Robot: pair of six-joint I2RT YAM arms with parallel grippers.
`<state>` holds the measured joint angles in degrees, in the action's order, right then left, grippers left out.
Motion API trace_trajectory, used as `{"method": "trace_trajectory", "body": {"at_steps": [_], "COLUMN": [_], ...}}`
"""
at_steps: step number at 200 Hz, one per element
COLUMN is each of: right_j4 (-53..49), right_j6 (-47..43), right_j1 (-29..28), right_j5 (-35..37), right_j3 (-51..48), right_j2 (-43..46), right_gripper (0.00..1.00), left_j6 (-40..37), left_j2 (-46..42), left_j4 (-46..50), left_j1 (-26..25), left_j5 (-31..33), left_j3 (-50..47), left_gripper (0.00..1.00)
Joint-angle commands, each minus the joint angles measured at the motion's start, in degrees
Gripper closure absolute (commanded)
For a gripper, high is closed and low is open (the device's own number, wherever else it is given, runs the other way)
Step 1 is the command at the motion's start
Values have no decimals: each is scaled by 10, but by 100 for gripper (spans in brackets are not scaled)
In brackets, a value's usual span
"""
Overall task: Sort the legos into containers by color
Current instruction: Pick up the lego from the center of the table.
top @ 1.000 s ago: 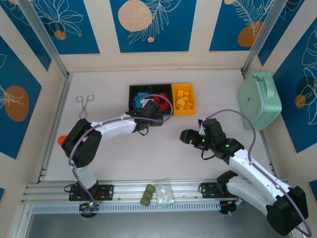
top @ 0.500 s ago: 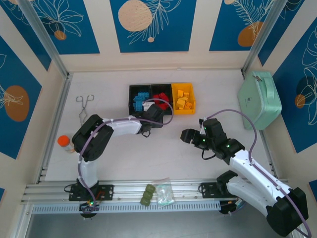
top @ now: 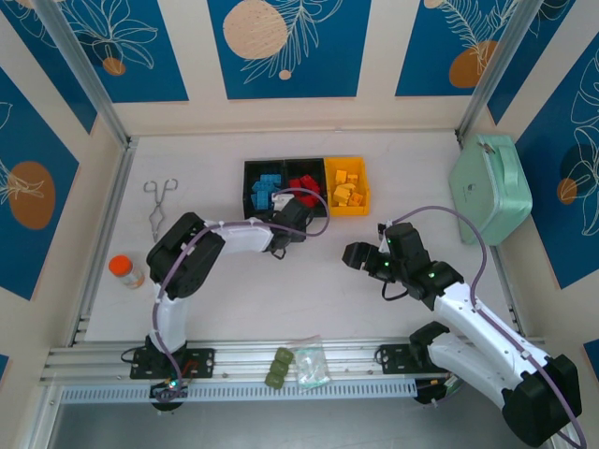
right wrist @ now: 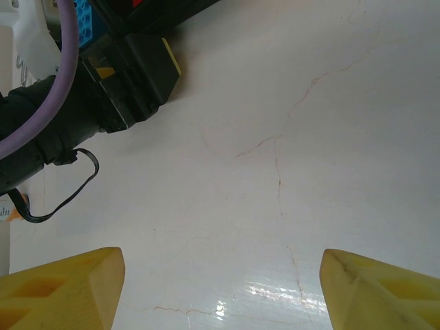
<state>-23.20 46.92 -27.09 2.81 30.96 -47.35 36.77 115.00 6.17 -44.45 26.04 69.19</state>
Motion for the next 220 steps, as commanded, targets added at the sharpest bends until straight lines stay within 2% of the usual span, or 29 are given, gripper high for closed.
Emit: {"method": "trace_trajectory", "body": {"at_steps": [1, 43, 75, 158, 220], "right_j4": [-6, -3, 4, 10, 36], "right_j6": [-6, -1, 5, 4, -5], "right_j1": [4, 9, 12, 6, -30], "right_j5": [0, 1, -1, -2, 4], "right_j3": [-7, -13, -19, -19, -4], "right_j2": [9, 9, 6, 5, -24], "right_gripper": [25, 25, 25, 25, 25], "left_j6": [-10, -7, -4, 11, 2], "left_j2": [16, 5, -19, -125, -202], "left_j4": [-4, 4, 16, 49, 135], "left_j1": [-5, -5, -6, -8, -4], "left_j5": [5, -6, -10, -71, -124], "left_j3": [17, 10, 0, -61, -31], "left_gripper": [29, 48, 52, 54, 53]}}
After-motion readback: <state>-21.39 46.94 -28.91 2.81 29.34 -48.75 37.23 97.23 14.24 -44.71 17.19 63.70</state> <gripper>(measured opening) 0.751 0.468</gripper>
